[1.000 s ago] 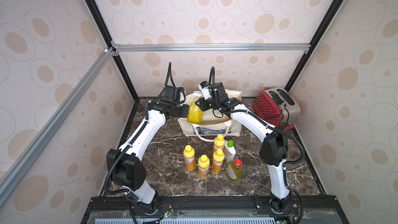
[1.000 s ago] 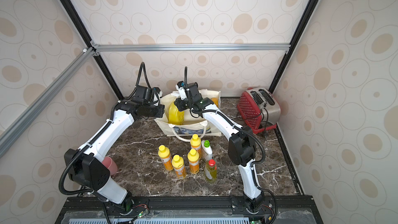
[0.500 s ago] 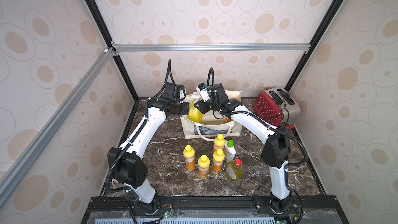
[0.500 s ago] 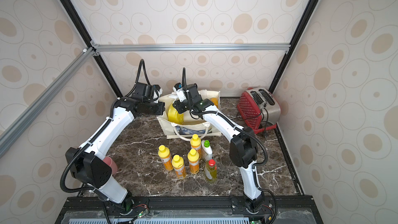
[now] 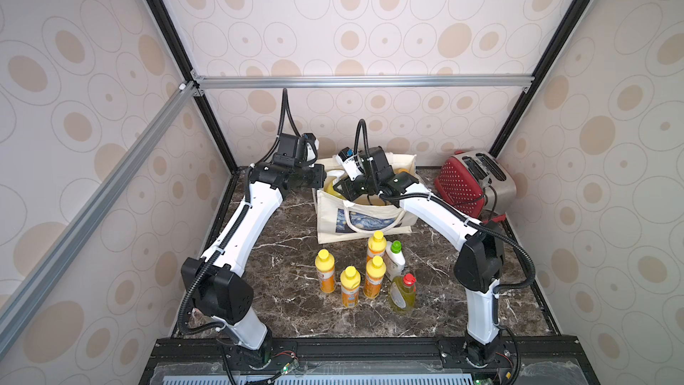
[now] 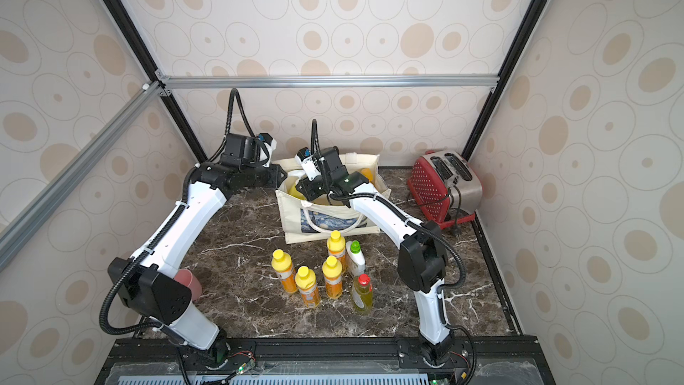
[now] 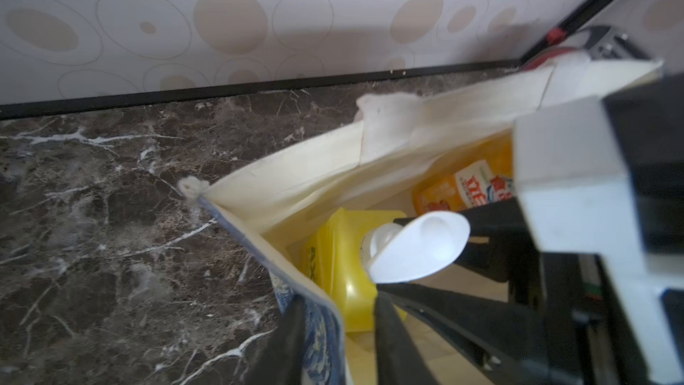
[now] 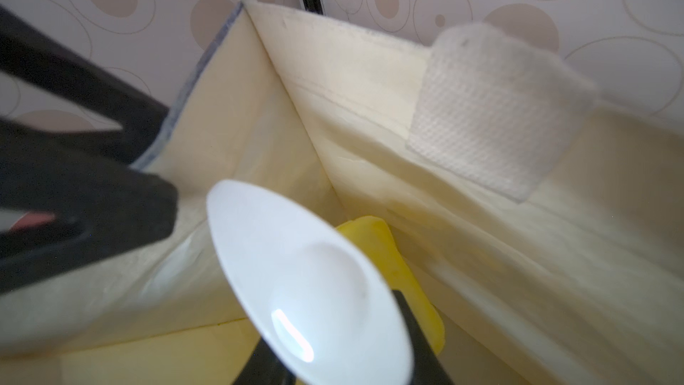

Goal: Pack dish soap into the shopping bag
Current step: Adjust the bottle of dish soap in the shopping bag.

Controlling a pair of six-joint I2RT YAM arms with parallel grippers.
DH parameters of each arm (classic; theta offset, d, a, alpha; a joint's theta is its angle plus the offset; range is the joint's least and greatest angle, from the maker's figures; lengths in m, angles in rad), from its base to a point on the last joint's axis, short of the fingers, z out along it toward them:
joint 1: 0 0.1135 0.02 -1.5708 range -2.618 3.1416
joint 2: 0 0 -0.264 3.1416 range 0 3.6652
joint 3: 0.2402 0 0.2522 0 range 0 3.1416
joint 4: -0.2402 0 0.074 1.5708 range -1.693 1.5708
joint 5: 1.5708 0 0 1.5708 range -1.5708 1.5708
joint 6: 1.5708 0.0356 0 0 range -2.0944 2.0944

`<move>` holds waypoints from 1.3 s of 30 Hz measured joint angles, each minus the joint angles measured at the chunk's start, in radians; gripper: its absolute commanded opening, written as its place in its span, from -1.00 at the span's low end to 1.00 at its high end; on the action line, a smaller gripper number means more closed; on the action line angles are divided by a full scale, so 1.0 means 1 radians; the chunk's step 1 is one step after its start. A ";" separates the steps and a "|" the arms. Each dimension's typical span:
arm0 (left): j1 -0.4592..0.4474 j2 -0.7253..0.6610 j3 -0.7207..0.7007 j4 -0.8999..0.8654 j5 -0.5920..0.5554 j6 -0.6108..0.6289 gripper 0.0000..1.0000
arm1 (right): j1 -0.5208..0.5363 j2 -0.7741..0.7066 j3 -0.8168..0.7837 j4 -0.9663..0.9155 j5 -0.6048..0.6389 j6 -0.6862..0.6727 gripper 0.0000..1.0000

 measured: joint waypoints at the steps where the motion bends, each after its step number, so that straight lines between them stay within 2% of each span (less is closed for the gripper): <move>1: 0.001 -0.021 -0.027 0.018 -0.007 -0.002 0.53 | 0.000 0.000 0.000 -0.002 -0.005 -0.001 -1.00; 3: 0.003 -0.091 -0.106 0.046 -0.035 -0.004 0.76 | 0.000 0.000 0.005 -0.010 -0.020 -0.005 -1.00; 6: 0.011 -0.191 -0.192 0.069 -0.087 -0.014 0.91 | 0.000 0.000 0.012 -0.030 -0.043 -0.005 -1.00; 13: 0.105 -0.326 -0.285 0.140 -0.193 -0.070 0.89 | 0.000 0.000 0.018 -0.051 -0.096 -0.003 -1.00; 19: 0.182 -0.268 -0.317 0.142 -0.199 -0.114 0.83 | 0.002 0.000 0.033 -0.079 -0.115 0.000 -1.00; 27: 0.187 -0.106 -0.317 0.144 -0.054 -0.131 0.76 | 0.010 0.000 0.111 -0.188 -0.132 0.013 -1.00; 39: 0.188 -0.093 -0.317 0.180 0.018 -0.142 0.76 | 0.031 0.000 0.154 -0.197 -0.192 0.021 -1.00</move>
